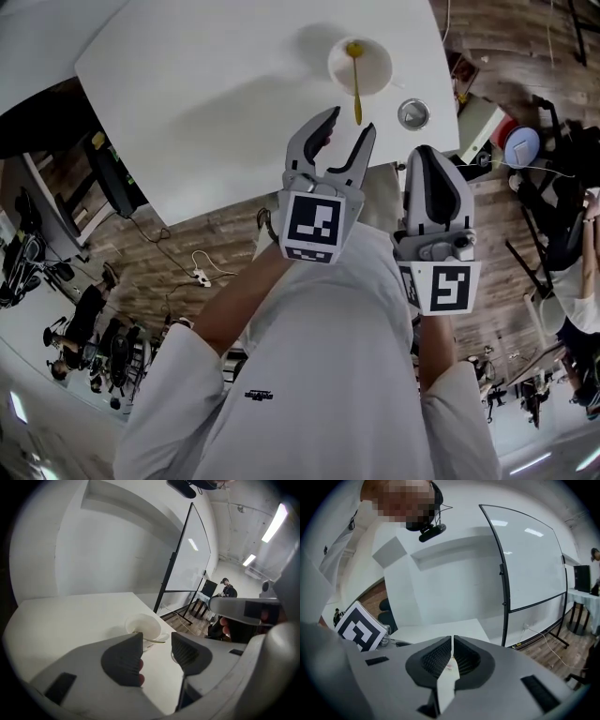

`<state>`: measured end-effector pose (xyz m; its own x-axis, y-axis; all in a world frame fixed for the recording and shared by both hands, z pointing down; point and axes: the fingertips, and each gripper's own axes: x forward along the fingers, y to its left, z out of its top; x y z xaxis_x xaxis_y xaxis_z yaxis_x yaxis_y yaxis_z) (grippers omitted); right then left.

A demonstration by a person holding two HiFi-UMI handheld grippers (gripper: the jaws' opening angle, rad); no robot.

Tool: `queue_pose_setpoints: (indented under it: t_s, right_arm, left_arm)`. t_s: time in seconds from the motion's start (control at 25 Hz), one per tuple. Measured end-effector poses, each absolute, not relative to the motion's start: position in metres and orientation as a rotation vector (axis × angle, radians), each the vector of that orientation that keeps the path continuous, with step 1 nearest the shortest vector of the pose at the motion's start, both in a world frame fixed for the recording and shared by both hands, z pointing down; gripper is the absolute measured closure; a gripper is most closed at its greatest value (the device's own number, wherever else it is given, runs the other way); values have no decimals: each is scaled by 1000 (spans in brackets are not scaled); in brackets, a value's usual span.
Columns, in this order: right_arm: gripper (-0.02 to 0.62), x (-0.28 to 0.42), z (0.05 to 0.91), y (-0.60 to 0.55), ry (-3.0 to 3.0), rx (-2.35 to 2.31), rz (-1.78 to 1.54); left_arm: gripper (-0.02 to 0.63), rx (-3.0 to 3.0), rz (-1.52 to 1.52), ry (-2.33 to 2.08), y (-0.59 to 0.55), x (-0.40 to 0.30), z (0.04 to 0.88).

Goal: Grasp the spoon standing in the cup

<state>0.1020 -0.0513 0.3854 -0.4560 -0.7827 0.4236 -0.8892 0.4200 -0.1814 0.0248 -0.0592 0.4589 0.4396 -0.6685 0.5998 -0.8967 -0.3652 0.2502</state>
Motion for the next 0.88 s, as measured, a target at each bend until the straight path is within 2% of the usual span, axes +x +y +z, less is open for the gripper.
queue_pose_setpoints:
  t_s: [0.24, 0.32, 0.52, 0.88]
  right_arm:
    - [591, 108, 392, -55, -2396, 1446, 571]
    - [591, 110, 393, -58, -2397, 1446, 571]
    - [591, 111, 395, -65, -2402, 1446, 582]
    - [591, 104, 390, -67, -2422, 1440, 577]
  left_arm:
    - [431, 2085, 546, -1350, -65, 20, 470]
    - [480, 2077, 548, -1367, -66, 18, 469]
    - [555, 2045, 571, -1411, -69, 7, 472]
    - [569, 2021, 558, -1445, -72, -6, 466]
